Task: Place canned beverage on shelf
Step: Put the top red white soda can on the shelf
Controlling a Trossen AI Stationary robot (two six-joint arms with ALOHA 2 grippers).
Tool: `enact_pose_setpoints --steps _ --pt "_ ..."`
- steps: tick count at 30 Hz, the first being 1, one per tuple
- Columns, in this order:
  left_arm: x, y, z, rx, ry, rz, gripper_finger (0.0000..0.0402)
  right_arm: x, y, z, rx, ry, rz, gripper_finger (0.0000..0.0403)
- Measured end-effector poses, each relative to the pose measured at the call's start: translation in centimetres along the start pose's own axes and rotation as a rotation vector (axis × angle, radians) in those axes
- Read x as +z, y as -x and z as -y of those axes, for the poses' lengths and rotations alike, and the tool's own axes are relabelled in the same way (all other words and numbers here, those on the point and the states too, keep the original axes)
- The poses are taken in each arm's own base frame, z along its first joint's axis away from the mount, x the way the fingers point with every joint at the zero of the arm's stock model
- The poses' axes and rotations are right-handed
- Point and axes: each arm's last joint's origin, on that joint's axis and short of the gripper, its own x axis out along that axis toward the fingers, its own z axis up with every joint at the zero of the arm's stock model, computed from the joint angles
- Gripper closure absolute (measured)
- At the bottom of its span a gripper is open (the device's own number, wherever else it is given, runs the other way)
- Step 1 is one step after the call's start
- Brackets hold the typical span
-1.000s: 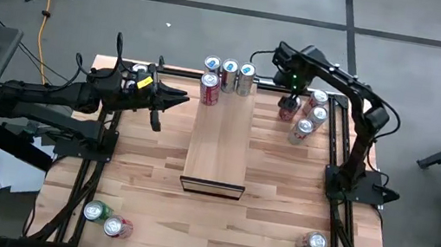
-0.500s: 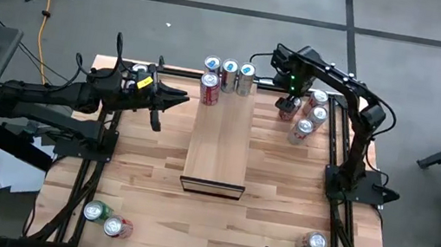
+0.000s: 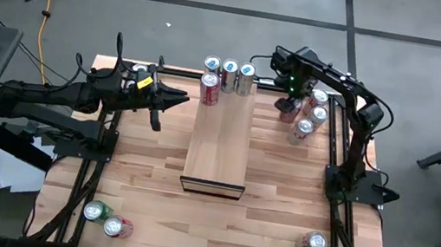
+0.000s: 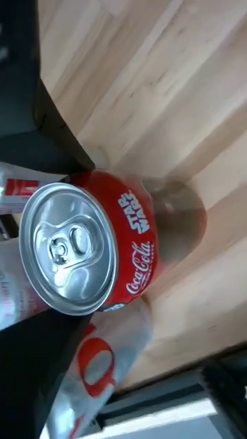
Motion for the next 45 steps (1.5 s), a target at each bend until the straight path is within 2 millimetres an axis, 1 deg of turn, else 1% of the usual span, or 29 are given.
enact_pose_setpoints --steps 3,7,13,16,18,21,25,28,31,34,38,43,45 --pt "0.0 0.0 0.0 0.0 -0.001 0.0 0.0398 -0.5 0.6 -0.4 0.002 0.011 0.006 0.0133" --pt "0.0 0.0 0.0 0.0 -0.011 0.003 0.0398 -2.0 2.5 -1.2 0.002 0.032 0.053 0.0133" --pt "0.4 0.0 0.0 0.004 -0.101 0.046 0.0397 -5.5 6.7 -2.8 0.01 0.025 0.218 0.0133" --pt "0.6 0.0 0.0 0.029 -0.101 0.066 0.0382 -7.7 8.6 -3.8 0.053 0.01 0.291 0.0133" --pt "0.8 0.0 -0.1 0.04 -0.109 0.082 0.0361 -9.2 9.7 -4.8 0.093 0.011 0.341 0.0133" --pt "0.9 -0.1 -0.1 0.043 -0.114 0.098 0.0317 -11.4 11.2 -6.4 0.146 0.03 0.406 0.0133" --pt "0.7 -0.7 0.1 0.041 -0.08 0.084 0.0241 -13.9 12.5 -8.7 0.193 0.049 0.464 0.0133" --pt "0.7 -1.5 0.3 0.013 -0.04 0.07 0.0185 -15.2 13.1 -10.5 0.224 0.07 0.502 0.0133" --pt "0.9 -2.5 0.7 -0.039 0.003 0.053 0.014 -15.9 13.6 -12.1 0.273 0.097 0.541 0.0133" --pt "1.5 -3.7 1.2 -0.098 0.028 0.022 0.0116 -16.1 14.0 -13.7 0.334 0.138 0.589 0.0133" --pt "2.0 -5.3 1.6 -0.164 0.026 -0.124 0.0108 -16.0 14.7 -15.4 0.391 0.197 0.686 0.0133" --pt "2.3 -7.8 1.7 -0.232 0.092 -0.356 0.0108 -15.4 15.6 -17.2 0.477 0.275 0.801 0.0133" --pt "2.3 -8.8 1.9 -0.261 0.098 -0.399 0.0108 -15.3 16.0 -17.9 0.498 0.325 0.855 0.0133"
